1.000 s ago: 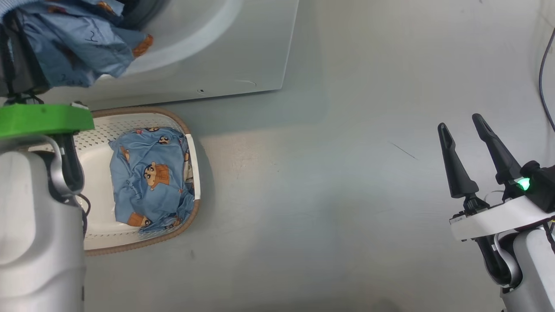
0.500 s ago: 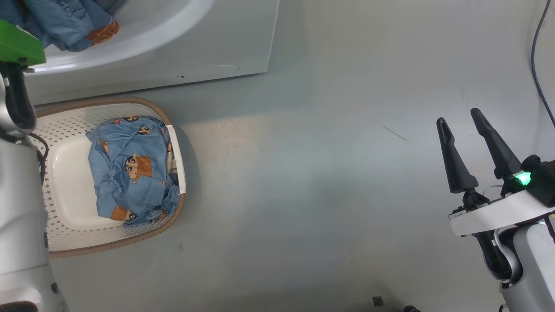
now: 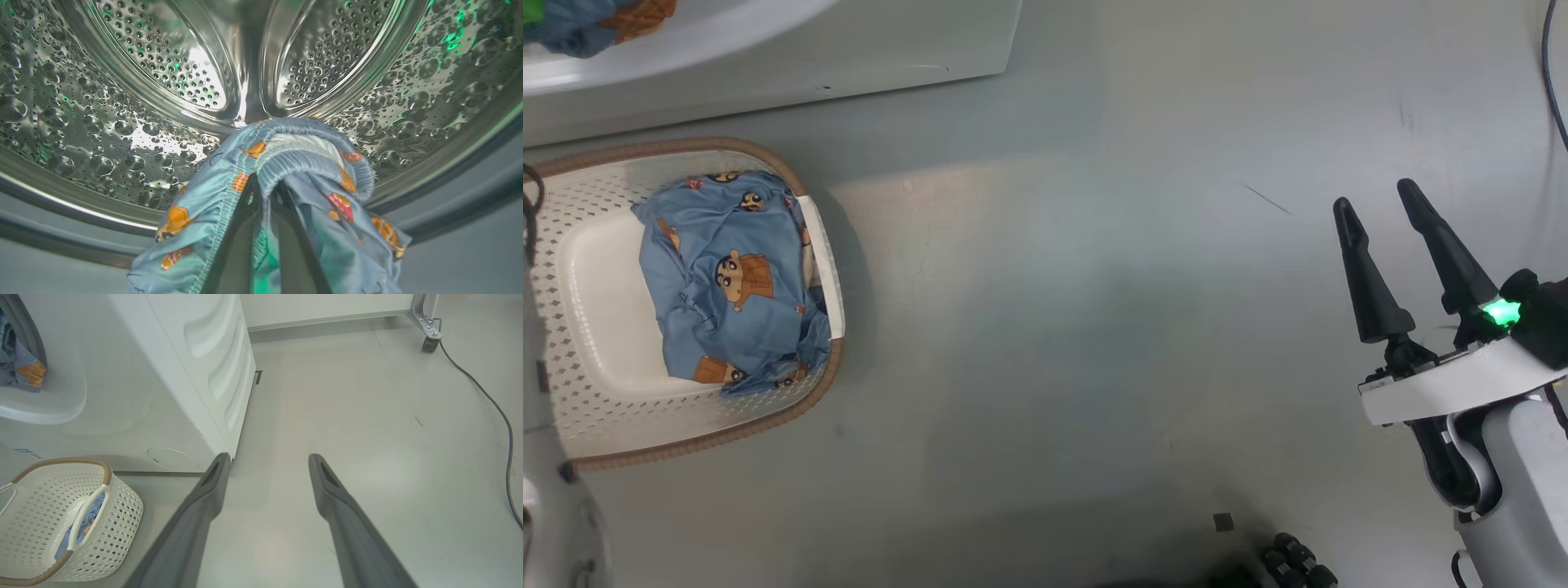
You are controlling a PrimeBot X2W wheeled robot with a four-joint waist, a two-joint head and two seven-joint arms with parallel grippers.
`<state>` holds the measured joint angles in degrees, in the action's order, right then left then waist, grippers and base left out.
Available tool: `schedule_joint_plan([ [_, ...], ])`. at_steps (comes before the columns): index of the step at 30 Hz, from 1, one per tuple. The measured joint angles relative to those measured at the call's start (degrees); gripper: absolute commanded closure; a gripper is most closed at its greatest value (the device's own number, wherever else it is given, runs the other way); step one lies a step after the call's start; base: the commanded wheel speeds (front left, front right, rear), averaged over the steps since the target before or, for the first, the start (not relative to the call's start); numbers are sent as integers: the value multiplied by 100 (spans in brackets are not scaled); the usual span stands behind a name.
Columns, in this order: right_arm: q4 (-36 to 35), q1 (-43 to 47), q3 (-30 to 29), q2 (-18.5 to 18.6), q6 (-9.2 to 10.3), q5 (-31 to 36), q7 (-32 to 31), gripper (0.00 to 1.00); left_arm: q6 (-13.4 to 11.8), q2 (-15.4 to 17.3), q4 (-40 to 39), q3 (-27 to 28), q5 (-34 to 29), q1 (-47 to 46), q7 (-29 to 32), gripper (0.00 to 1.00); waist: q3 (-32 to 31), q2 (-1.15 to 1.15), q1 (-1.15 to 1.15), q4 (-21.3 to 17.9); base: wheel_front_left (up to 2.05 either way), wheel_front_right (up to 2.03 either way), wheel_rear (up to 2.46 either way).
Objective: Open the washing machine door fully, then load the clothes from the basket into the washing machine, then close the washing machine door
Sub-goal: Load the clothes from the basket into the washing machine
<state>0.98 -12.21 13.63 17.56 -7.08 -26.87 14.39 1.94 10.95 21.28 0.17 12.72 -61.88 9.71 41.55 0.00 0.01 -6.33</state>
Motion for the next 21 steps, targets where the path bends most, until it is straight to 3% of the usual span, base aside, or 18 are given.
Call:
schedule_joint_plan([
  [5,-78,-233,3,-1,0,-86,1,0,98,177,-88,63,143,-502,388,100,276,0,0,-46,0,0,0],
  [12,-79,-480,55,-87,0,-148,1,0,148,186,-133,185,371,-920,700,100,729,0,0,-106,0,0,0],
  [17,-73,-658,120,-118,0,-190,1,0,202,326,-241,140,310,-1177,601,100,940,0,0,-157,0,0,0],
  [21,-40,-739,121,-133,0,-207,1,0,246,538,-500,11,-3,-1519,116,100,1057,0,0,-209,0,0,0],
])
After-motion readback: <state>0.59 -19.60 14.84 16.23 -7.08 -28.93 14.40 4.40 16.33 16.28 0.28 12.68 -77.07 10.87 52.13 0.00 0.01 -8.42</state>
